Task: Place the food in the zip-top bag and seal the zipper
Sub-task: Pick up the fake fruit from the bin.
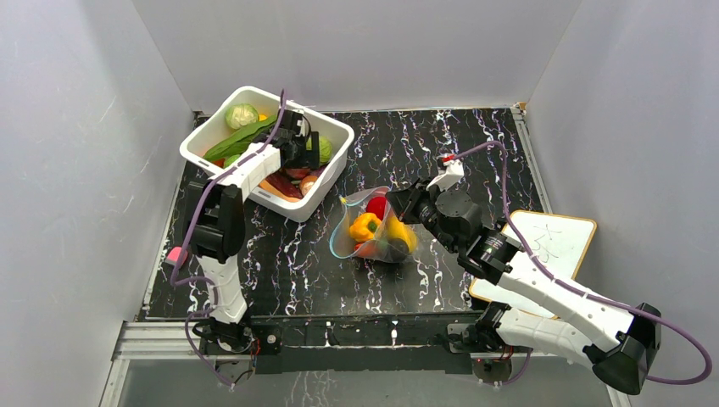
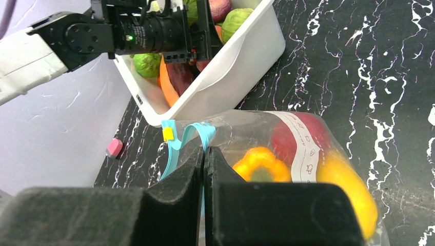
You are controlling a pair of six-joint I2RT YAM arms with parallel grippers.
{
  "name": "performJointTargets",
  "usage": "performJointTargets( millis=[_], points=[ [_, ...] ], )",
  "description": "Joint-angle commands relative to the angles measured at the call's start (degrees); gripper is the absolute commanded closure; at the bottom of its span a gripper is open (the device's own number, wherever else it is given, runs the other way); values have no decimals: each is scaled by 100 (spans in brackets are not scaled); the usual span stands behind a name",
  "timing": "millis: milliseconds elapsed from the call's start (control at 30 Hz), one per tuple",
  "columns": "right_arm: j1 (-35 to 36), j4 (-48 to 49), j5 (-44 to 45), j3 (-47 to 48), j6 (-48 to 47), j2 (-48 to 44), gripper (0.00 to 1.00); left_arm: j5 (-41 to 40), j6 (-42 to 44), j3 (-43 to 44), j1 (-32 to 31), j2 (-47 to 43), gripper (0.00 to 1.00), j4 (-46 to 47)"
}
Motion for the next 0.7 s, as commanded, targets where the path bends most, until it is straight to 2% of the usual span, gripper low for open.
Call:
performJointTargets(
  millis=[0, 200, 333, 667],
  points=[
    [-22, 178, 42, 233, 32, -148, 100, 168, 125, 168, 34, 177, 13, -42],
    [-24, 111, 0, 320, -33, -90, 100, 333, 322, 249, 39, 111, 33, -245],
    [-22, 119, -15, 351, -10, -61, 100, 289, 377, 177, 41, -157, 40, -372],
    [-22, 153, -237, 280, 213, 128, 100, 732, 406, -136, 32, -1227, 44, -469]
  ],
)
